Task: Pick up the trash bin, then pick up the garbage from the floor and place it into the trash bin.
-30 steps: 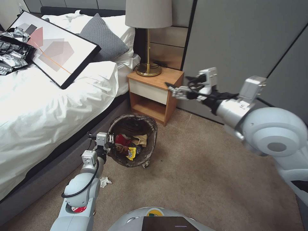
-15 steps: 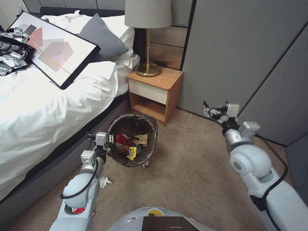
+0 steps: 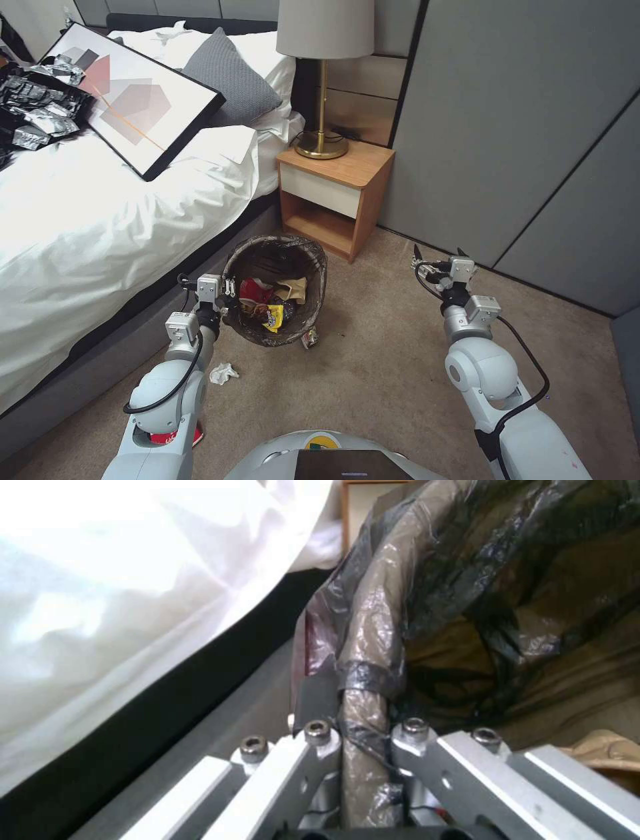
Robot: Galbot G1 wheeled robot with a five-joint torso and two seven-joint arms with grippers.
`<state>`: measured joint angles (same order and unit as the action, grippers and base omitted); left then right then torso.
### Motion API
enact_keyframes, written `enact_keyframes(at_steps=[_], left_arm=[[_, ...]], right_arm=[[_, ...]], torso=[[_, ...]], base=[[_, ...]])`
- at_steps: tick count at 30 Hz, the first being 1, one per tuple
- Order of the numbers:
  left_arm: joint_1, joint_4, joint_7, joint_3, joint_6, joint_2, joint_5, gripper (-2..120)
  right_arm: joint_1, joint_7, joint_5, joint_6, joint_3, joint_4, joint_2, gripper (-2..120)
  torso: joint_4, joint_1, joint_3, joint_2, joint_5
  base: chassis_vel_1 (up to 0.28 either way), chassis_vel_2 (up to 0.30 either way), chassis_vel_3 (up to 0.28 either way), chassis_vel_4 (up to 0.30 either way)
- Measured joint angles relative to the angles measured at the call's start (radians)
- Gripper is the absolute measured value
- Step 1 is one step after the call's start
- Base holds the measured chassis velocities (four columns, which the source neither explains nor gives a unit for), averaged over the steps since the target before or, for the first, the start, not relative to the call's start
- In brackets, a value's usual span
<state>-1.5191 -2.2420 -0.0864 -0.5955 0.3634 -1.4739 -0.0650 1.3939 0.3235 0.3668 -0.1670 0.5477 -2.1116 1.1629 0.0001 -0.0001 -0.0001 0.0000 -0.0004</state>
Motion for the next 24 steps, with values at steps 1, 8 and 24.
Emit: enact_keyframes(at_steps=[1,8,24], left_arm=[[0.000,0.000,0.002,0.000,0.000,-0.001,-0.001,2],[-0.001,-0.004,0.003,-0.006,0.002,0.002,-0.005,2],[0.001,0.005,0.003,-0.004,0.003,0.003,-0.005,2]], right_arm=[[0.000,0.000,-0.014,0.000,-0.012,0.001,0.023,100],[-0.016,-0.001,-0.013,-0.003,-0.032,0.011,0.004,100],[-0.021,-0.004,-0.037,-0.005,-0.051,0.030,0.010,100]], torso=[[0.0001,0.000,0.000,0.000,0.0003],[0.0000,0.000,0.000,0.000,0.0002],[-0.0001,0.000,0.000,0.000,0.0003]], base=[[0.039,0.036,0.057,0.042],[0.044,0.050,0.041,0.049],[0.037,0.037,0.031,0.036]])
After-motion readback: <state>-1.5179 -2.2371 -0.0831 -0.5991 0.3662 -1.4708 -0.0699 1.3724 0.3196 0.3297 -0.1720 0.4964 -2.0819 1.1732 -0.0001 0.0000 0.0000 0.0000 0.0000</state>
